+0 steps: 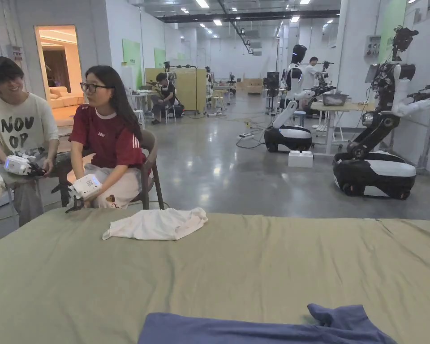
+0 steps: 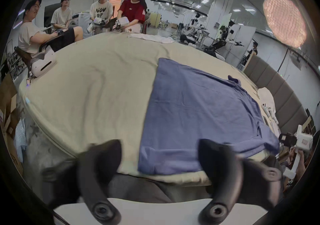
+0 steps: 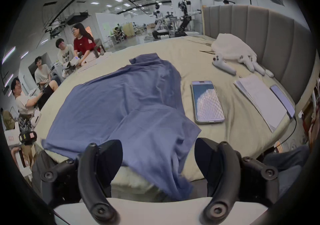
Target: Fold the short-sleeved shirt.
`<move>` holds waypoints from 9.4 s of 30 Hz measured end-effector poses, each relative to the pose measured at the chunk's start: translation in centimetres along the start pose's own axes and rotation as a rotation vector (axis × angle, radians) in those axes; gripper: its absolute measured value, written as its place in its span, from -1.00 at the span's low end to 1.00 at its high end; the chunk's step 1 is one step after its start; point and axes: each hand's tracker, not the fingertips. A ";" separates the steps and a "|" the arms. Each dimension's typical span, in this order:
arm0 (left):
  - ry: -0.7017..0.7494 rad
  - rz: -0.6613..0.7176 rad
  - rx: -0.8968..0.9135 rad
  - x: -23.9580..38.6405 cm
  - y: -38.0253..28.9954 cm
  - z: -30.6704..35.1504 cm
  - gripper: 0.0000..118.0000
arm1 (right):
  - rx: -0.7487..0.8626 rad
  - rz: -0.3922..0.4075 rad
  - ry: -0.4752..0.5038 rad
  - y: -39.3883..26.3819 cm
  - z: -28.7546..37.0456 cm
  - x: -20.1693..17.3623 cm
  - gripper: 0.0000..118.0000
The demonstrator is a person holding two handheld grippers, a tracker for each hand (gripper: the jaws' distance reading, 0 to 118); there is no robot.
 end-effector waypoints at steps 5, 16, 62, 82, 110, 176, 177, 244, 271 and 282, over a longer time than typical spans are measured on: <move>-0.055 0.031 0.270 1.0 3.4 5.8 0.70 | 0.222 -0.011 0.036 2.8 4.4 -1.4 0.43; 0.040 -0.224 0.726 9.3 3.7 15.8 0.04 | 0.569 0.157 0.124 4.8 11.5 -10.9 -0.32; 0.063 -0.328 -0.362 4.6 -0.3 -7.0 -0.93 | -0.117 0.111 -0.136 -2.3 2.6 -1.2 0.35; -0.075 -0.181 -0.078 4.6 8.1 -2.8 -0.99 | -0.016 0.068 0.035 7.0 -1.7 -1.8 -0.91; 0.005 -0.228 0.480 9.2 10.0 -1.2 0.37 | 0.300 0.170 0.076 10.5 -4.6 -6.4 -0.01; 0.050 -0.193 -0.071 3.3 4.0 -6.0 -0.99 | -0.096 0.041 -0.208 4.2 -7.8 -1.1 -0.94; 0.039 -0.178 -0.085 2.8 2.9 -5.1 -0.99 | -0.104 0.036 -0.202 3.3 -6.8 -1.0 -0.94; 0.128 -0.117 -0.223 6.6 14.2 -25.3 -0.99 | -0.009 0.009 0.031 11.2 -7.4 -1.2 -0.99; -0.075 -0.211 -0.133 3.6 10.5 -7.4 -1.00 | -0.110 0.133 0.024 12.8 -6.0 1.3 -1.00; -0.079 -0.174 -0.224 -0.9 0.6 -4.3 -1.00 | -0.181 0.089 -0.009 1.5 -1.4 2.0 -1.00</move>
